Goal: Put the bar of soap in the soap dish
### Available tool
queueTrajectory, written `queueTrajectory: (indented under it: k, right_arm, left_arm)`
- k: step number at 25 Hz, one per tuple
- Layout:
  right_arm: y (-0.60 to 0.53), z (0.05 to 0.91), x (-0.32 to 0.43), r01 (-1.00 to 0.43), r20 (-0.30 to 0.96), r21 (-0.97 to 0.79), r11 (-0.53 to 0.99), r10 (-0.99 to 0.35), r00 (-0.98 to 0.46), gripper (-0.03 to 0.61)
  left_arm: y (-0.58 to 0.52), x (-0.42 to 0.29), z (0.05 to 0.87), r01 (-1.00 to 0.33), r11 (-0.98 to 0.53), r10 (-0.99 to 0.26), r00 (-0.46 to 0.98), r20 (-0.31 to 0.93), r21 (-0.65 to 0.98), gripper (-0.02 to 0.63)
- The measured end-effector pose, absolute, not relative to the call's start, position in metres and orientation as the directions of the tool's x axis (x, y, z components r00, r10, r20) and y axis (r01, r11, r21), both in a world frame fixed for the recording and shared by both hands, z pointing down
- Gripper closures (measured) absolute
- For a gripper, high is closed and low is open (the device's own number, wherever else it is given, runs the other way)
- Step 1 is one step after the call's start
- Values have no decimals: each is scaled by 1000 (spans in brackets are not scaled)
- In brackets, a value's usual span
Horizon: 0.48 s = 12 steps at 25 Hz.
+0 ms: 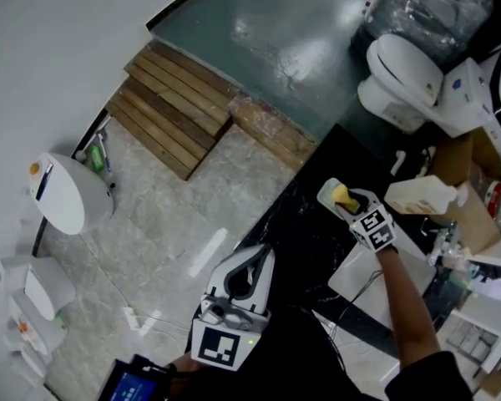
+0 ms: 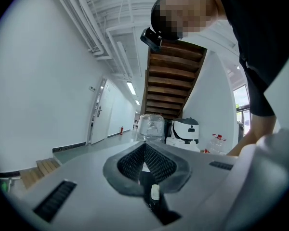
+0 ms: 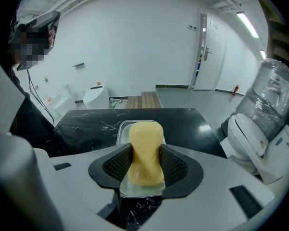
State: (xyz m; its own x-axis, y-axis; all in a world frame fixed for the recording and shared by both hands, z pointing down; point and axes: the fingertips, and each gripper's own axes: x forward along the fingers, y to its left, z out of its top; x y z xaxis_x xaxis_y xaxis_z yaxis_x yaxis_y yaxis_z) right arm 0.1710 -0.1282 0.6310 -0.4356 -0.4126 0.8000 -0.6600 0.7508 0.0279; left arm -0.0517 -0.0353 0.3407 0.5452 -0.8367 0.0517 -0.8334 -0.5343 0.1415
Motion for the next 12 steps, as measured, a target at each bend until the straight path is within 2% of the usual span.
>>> queueTrajectory:
  k: [12]
  right_arm:
    - [-126,631,167,-635,792,77,769,-434,-430,407]
  left_arm:
    - [-31,-55,350,-834,-528,-836,544,77,158,612]
